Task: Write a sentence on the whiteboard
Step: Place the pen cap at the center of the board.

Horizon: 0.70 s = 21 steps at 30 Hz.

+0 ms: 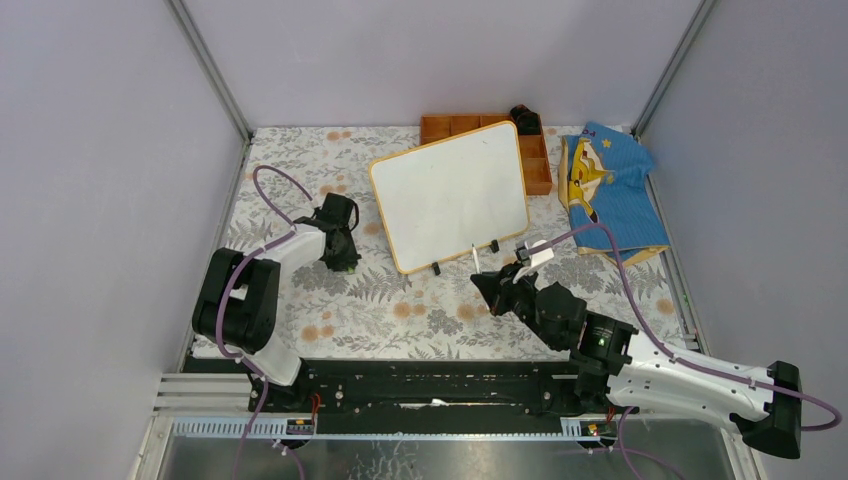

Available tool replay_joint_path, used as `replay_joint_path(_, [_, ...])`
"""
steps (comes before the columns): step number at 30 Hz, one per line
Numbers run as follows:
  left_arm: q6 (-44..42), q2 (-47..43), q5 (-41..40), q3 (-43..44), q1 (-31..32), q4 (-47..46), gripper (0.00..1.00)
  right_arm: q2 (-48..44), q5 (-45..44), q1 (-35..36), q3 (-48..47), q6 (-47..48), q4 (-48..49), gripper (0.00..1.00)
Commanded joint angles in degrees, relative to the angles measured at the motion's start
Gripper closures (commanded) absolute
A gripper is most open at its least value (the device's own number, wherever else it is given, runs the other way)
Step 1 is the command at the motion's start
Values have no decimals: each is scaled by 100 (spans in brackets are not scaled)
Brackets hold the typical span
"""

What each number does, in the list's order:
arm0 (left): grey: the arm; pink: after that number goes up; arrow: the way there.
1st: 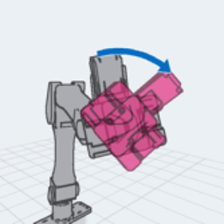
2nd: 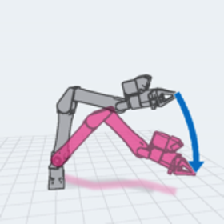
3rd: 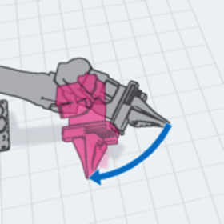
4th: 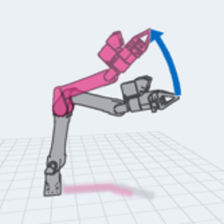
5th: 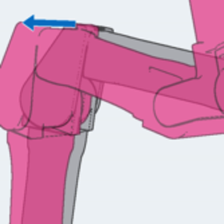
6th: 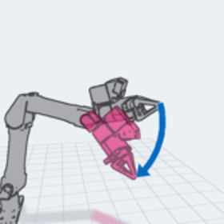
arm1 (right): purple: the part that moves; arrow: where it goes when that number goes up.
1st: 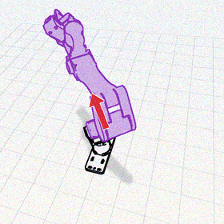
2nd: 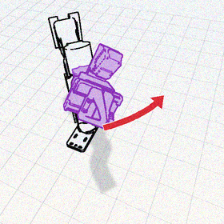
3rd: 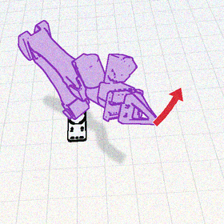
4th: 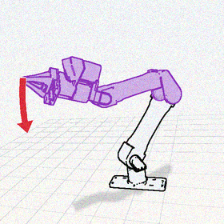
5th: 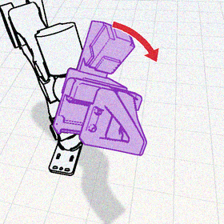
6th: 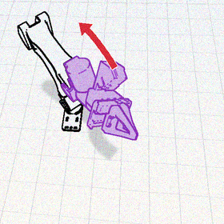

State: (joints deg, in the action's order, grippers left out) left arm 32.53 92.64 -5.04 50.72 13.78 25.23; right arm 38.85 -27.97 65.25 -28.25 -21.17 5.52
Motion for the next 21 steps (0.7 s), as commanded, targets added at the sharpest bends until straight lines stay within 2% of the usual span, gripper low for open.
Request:
replay_joint_path(1, [80,68,4,-44,-47,-260,80,17,-140,-21,-213,108,261,100])
replay_joint_path(14, [272,-138,-21,-130,-42,-269,61,-146,-192,-22,-162,56,132,100])
replay_joint_path(21, [595,-1007,-130,-277,-171,-252,40,-210,-210,-21,-189,25,-25,100])
